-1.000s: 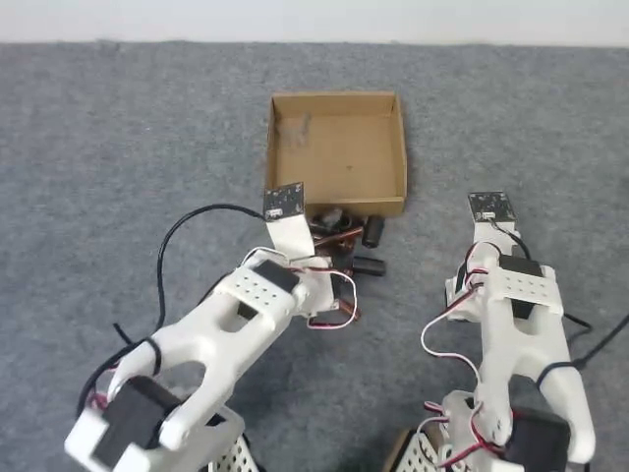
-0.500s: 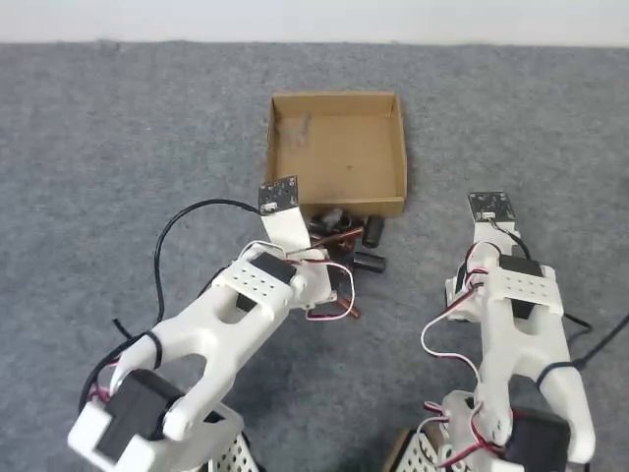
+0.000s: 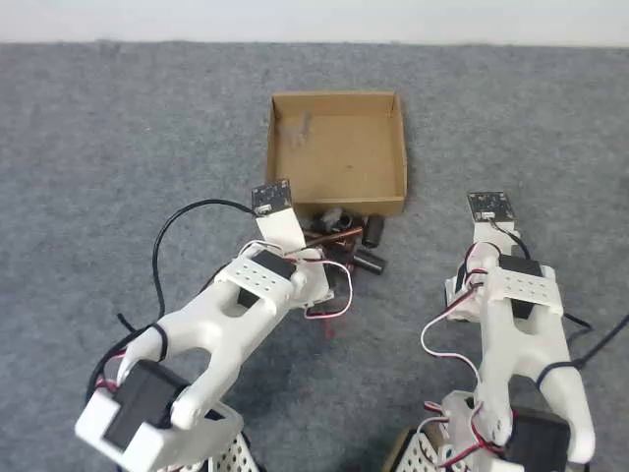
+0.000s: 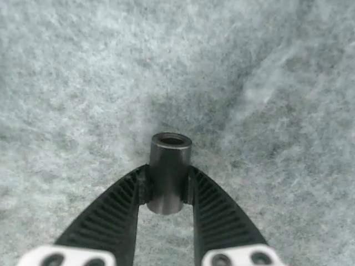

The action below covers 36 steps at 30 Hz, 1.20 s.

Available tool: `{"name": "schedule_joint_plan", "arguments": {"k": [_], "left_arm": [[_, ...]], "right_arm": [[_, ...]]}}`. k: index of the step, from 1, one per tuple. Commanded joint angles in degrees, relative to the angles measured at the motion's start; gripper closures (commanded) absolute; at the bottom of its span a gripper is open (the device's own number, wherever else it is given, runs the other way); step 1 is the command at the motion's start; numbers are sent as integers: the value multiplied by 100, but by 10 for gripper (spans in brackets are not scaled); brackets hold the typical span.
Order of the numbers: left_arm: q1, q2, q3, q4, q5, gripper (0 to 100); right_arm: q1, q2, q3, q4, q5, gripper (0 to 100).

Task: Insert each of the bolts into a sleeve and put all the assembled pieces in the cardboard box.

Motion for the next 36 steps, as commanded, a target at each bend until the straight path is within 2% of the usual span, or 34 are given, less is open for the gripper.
{"name": "schedule_joint_plan", "arguments": {"k": [1,5,10,16,20,26,31,36], "left_arm": [[35,-53,-145,-9,53,966],[70,-62,-48,26,26,970],[70,-123,-31,158,-809,984],[18,-132,-673,1389,-2145,988],[18,-132,-998,1899,-2743,988],[-44,-211,-1015,1943,-3042,988],[-492,-1196,-708,1864,-3367,988],[-976,-2101,-66,1266,-3429,988]], "right_arm": [[-66,40,-70,-22,114,991],[-66,40,-70,-22,114,991],[-66,40,-70,-22,114,991],[-57,40,-70,-22,114,991],[-57,40,-70,-22,114,991],[-57,40,-70,-22,114,991],[-48,40,-70,-22,114,991],[-57,40,-62,-22,88,991]]}}
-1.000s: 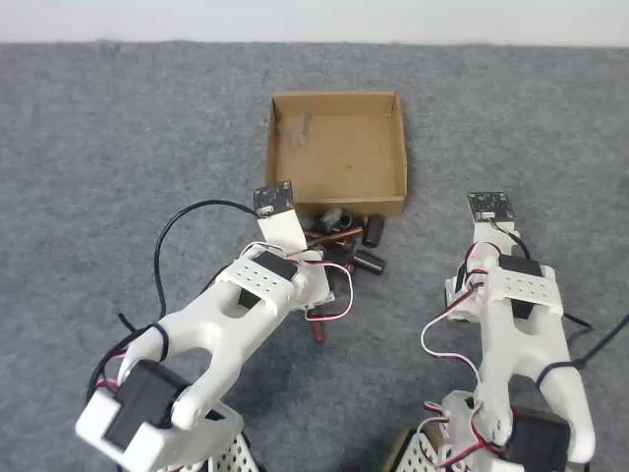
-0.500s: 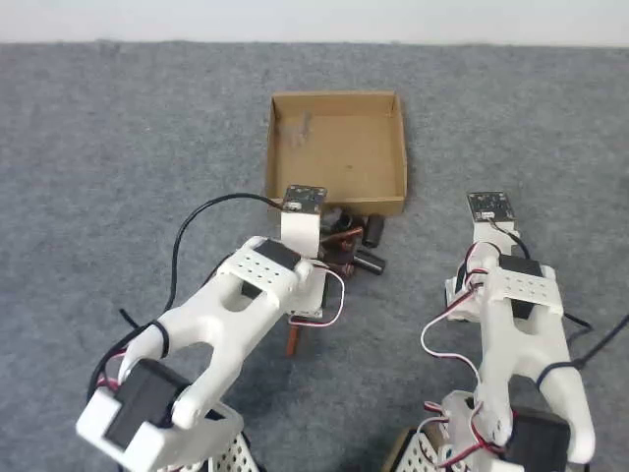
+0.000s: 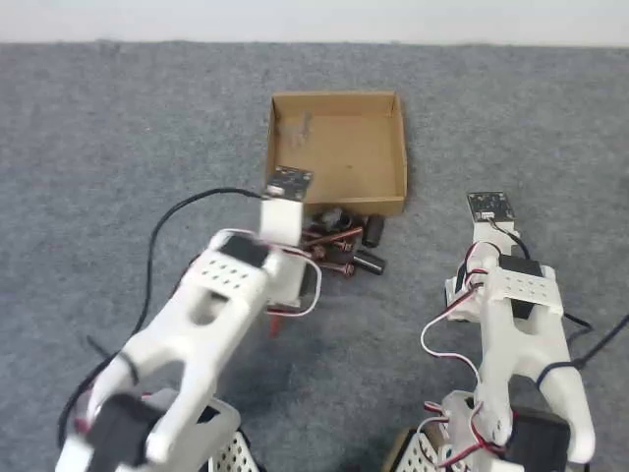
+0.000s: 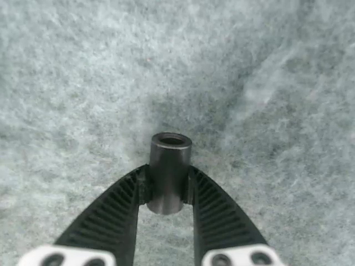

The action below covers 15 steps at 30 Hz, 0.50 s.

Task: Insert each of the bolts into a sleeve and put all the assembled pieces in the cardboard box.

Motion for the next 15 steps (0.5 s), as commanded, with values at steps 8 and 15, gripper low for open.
{"name": "schedule_joint_plan", "arguments": {"k": [8,15], "left_arm": [[-1679,-976,338,-1187,-105,988],[-2796,-967,1121,-2699,-105,988]], "right_arm": [[-75,40,-53,-48,35,991],[-532,-22,-79,-66,26,991]]}}
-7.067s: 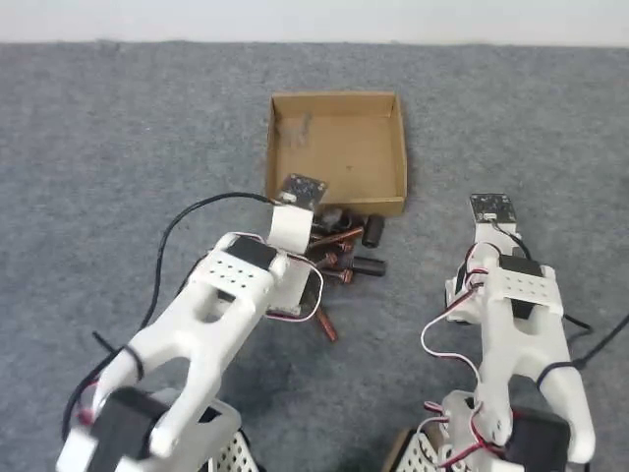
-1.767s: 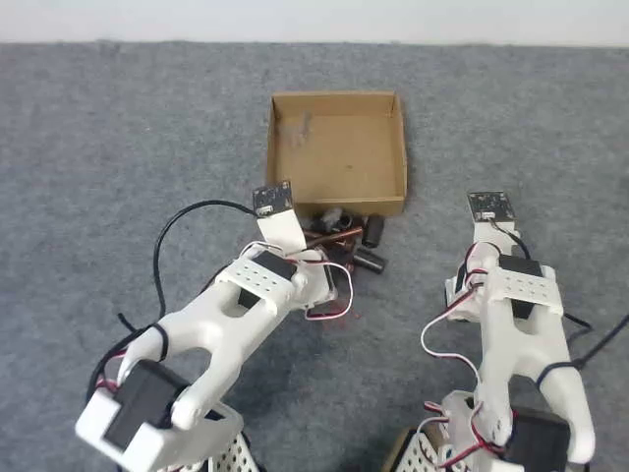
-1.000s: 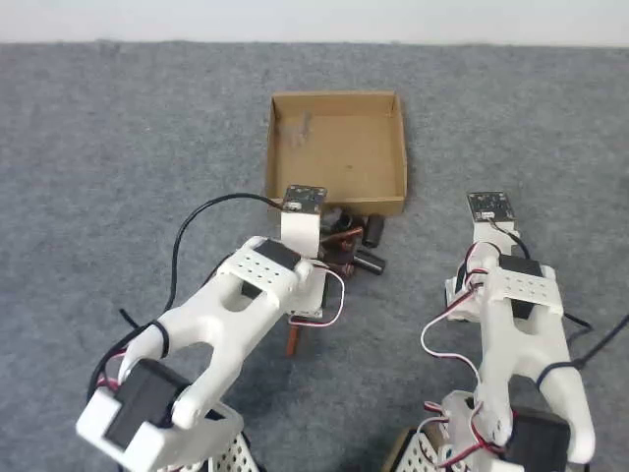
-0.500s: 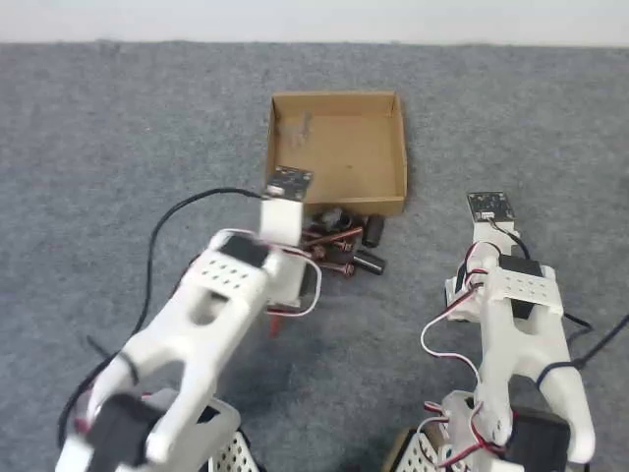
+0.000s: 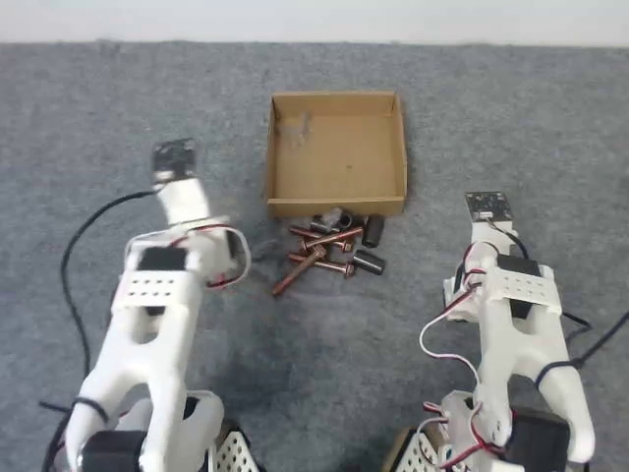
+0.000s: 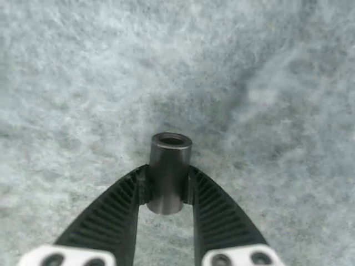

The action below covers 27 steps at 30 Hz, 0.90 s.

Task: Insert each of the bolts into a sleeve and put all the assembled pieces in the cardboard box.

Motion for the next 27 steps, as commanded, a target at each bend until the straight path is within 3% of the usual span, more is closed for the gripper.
{"name": "schedule_joint_plan", "arguments": {"k": [1,5,13,27], "left_arm": [[-343,-316,400,-1090,-70,988],[-360,-325,505,-1266,-44,988],[-360,-325,532,-1292,-53,988],[-352,-325,532,-1301,-70,988]], "right_arm": [[-488,-22,-97,-66,35,991],[-1103,-22,-510,-13,35,991],[-1675,13,-1521,-523,35,991],[-2149,286,-1547,-4004,44,991]]}}
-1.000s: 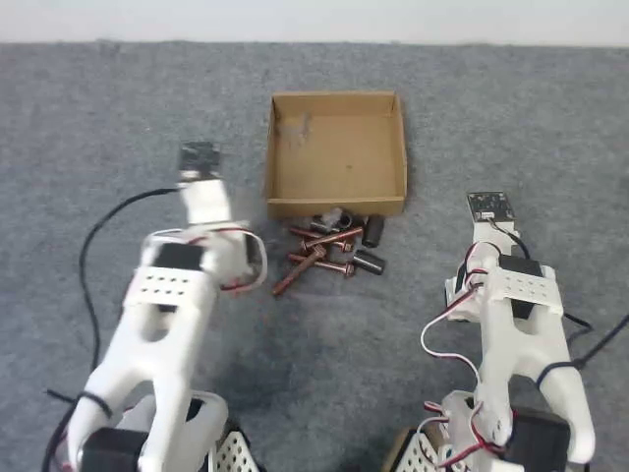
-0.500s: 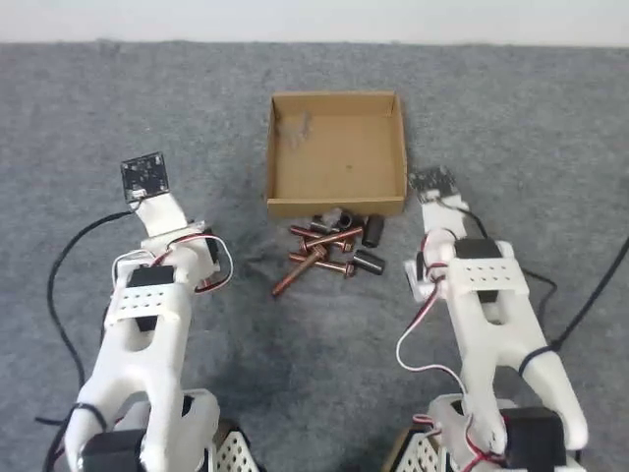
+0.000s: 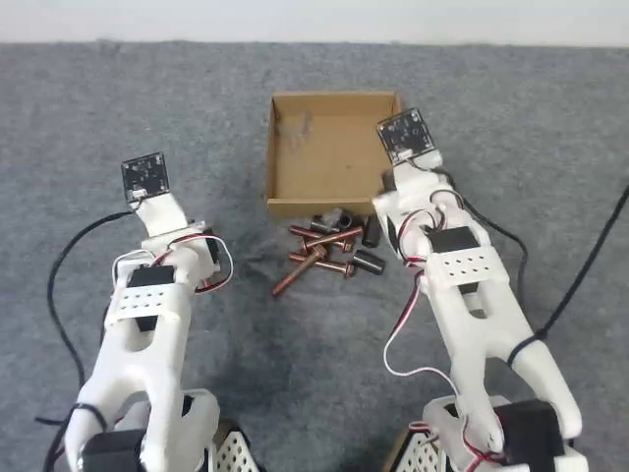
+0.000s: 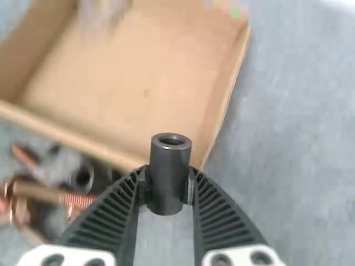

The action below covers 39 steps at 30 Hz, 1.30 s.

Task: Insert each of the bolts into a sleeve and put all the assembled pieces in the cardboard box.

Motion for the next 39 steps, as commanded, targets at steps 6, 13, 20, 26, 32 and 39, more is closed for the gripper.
{"name": "schedule_joint_plan", "arguments": {"k": [6,13,20,26,32,39], "left_arm": [[0,-325,-57,-193,-70,988],[0,-325,365,-1143,-70,988],[18,-325,382,-1196,-44,988],[185,-325,409,-1196,-62,988],[185,-325,409,-1204,-53,988],[185,-325,409,-1204,-53,988]], "right_arm": [[-382,813,-360,-2097,44,991],[-804,1587,-202,-4673,-554,991],[-1121,2088,316,-6738,-1600,991],[-1376,2211,1169,-8119,-1609,991],[-1437,2211,2180,-9182,-1600,991],[-1429,2158,3305,-10290,-1600,991]]}}
